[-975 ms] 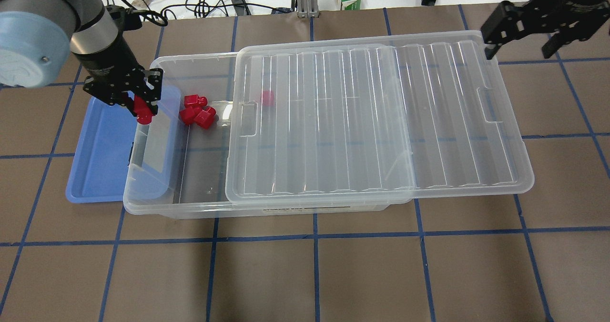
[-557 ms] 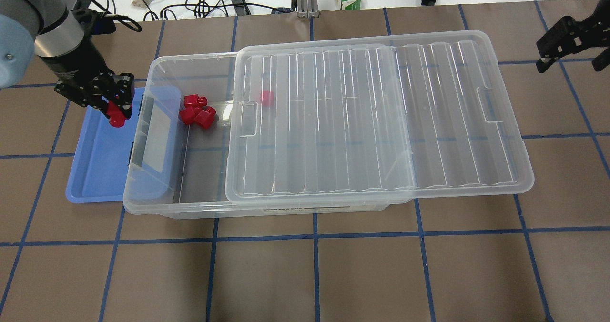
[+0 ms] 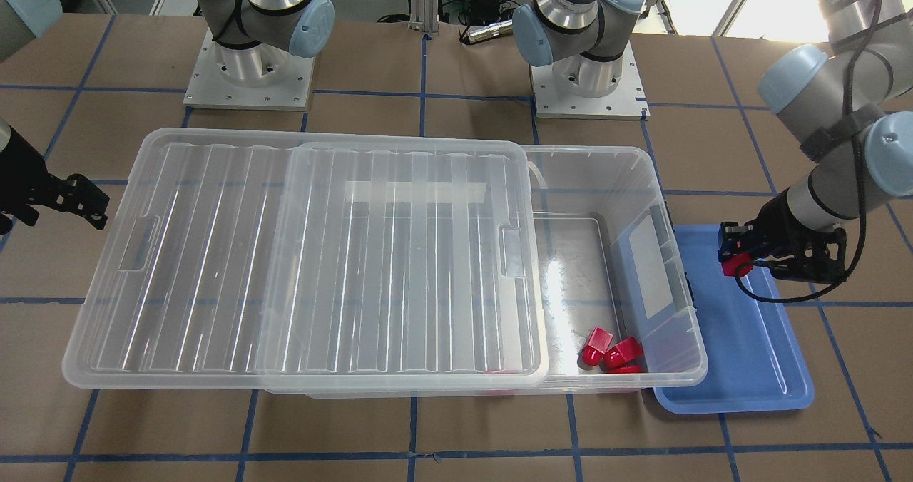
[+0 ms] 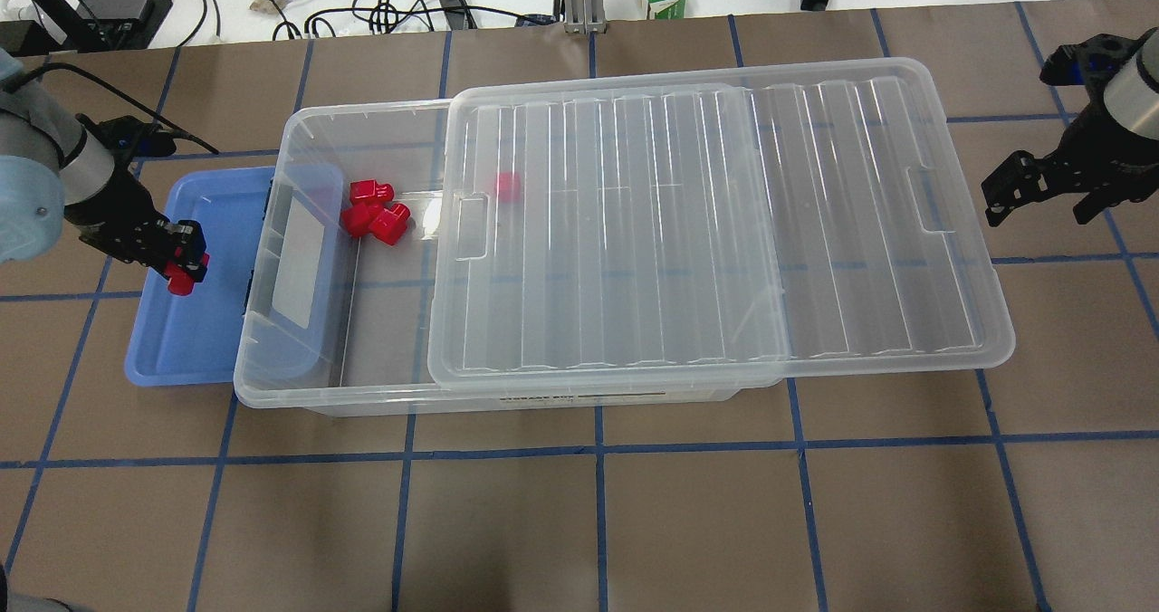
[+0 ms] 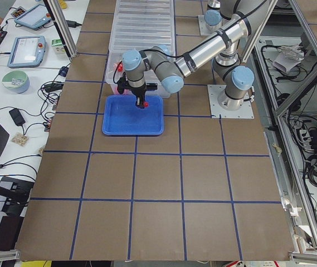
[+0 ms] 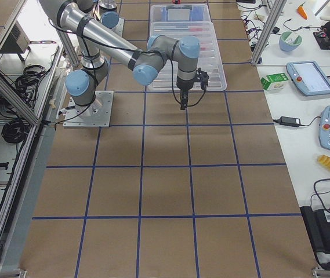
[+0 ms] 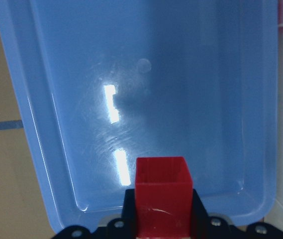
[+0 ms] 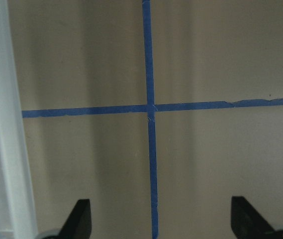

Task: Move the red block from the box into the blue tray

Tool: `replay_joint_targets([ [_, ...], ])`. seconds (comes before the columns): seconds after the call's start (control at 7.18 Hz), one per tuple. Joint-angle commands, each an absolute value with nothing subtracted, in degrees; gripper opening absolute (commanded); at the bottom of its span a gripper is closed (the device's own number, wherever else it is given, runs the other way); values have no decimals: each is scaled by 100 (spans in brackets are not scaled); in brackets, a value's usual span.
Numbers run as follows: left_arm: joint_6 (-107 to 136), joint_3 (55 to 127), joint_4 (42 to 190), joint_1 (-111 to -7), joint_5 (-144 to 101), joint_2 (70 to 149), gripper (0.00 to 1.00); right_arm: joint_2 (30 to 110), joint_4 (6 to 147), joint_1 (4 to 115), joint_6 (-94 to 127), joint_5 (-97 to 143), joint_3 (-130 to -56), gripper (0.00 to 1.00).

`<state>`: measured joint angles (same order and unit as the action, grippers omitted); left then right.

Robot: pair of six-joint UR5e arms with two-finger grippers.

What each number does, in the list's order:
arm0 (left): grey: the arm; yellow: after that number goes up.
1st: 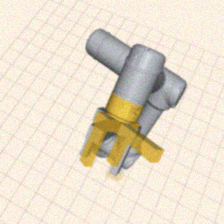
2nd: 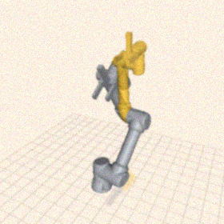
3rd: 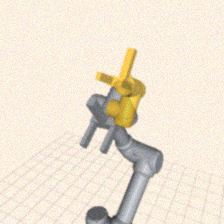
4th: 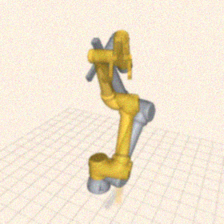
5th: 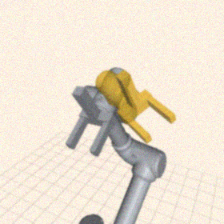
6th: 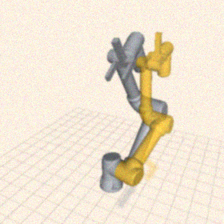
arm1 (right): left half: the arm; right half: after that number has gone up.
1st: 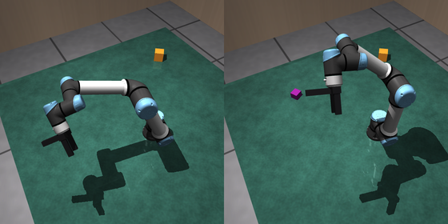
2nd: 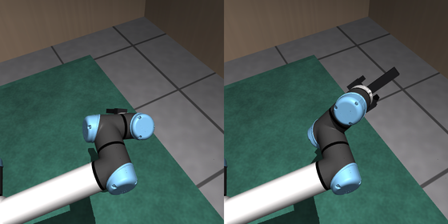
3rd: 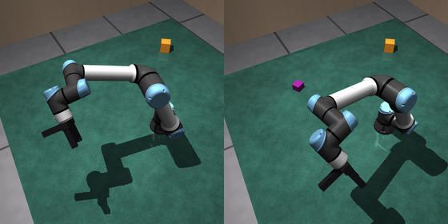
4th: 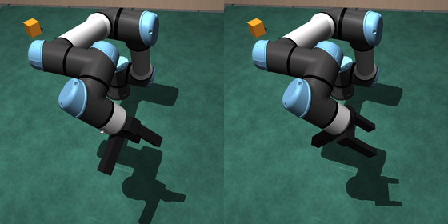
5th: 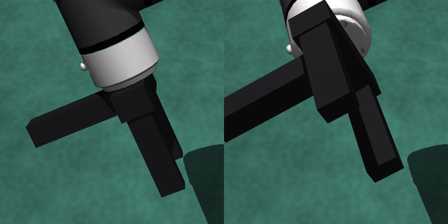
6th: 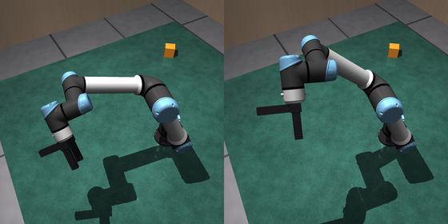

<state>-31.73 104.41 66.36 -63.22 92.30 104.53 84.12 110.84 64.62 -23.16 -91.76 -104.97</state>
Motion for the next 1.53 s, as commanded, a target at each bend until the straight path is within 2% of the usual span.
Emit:
replay_joint_targets([
  [0.0,-3181,10477,6478,-6302,9246,10652,0,8393,11048,6486,-2259,-9150,-10468,100],
  [0.28,-3146,10573,6417,-6310,9264,10687,0,8454,11013,6565,-2032,-9088,-10503,100],
  [0.42,-3146,10565,6416,-6311,9272,10731,13,8446,11004,6652,-2004,-9079,-10546,100],
  [0.56,-3146,10573,6338,-6302,9272,10818,50,8446,11021,6845,-1934,-8905,-10547,100],
  [0.7,-3086,10573,6311,-6302,9272,10880,98,8438,11030,7029,-1768,-8886,-10547,100],
  [1.11,-2962,10224,6633,-6398,9308,10680,100,8394,11074,7714,-1041,-8860,-10538,100],
  [1.39,-2839,9688,7720,-6451,9308,10329,100,8394,11100,8189,-460,-8859,-10485,100],
])
